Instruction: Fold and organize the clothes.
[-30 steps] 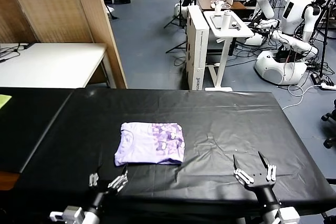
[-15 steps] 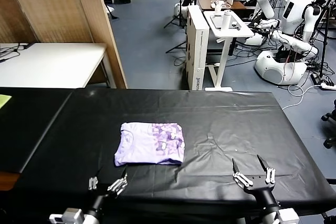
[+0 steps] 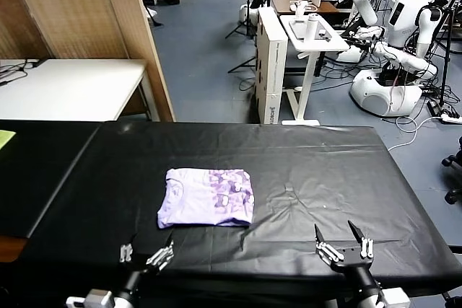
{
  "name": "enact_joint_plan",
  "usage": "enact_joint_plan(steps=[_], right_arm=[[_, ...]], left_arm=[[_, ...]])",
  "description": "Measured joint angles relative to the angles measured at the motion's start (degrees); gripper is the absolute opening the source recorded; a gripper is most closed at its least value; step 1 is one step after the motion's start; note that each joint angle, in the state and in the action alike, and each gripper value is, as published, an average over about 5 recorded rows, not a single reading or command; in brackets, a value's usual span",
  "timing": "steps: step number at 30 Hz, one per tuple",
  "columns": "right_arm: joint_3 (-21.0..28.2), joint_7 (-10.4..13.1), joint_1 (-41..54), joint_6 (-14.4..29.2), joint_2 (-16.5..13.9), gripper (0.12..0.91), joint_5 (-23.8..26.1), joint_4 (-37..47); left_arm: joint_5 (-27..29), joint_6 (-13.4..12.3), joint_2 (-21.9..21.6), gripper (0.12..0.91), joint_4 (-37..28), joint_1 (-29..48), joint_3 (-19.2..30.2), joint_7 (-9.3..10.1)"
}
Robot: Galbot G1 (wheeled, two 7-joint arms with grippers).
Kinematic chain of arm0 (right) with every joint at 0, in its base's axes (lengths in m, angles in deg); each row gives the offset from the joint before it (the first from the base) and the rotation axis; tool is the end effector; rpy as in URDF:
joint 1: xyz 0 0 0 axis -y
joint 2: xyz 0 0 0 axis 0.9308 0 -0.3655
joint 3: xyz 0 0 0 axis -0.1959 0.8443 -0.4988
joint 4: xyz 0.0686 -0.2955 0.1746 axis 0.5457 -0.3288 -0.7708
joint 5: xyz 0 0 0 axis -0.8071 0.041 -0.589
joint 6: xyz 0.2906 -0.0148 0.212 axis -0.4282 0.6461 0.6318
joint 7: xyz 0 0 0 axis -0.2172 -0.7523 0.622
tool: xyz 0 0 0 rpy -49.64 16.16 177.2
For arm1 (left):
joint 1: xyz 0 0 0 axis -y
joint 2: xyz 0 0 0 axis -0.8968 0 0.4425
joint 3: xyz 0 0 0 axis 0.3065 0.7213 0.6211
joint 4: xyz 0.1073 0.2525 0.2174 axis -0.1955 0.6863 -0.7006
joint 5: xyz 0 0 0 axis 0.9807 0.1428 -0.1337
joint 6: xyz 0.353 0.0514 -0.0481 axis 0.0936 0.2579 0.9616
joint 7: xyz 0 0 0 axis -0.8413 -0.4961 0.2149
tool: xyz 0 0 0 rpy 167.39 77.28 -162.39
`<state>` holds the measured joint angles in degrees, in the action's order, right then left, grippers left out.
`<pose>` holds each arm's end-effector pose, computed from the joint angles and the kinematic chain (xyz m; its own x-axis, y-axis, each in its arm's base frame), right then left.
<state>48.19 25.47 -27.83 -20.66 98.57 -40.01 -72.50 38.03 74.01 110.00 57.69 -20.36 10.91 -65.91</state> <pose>0.1047 -0.0580 -0.2543 -0.9649 -0.0525 0.2574 -0.0646 0.9972 -0.0388 0.1052 0.0358 -0.2849 -0.9458 0.1077 0.3063 0.0930 0.9937 -0.0620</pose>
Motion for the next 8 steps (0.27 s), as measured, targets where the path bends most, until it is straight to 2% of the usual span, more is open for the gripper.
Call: enact_joint_plan(steps=[8], right_arm=[[0.3, 0.7, -0.5, -0.2, 0.3, 0.907, 0.3, -0.1]], left_arm=[[0.5, -0.1, 0.4, 0.907, 0.6, -1.0, -0.3, 0.26]])
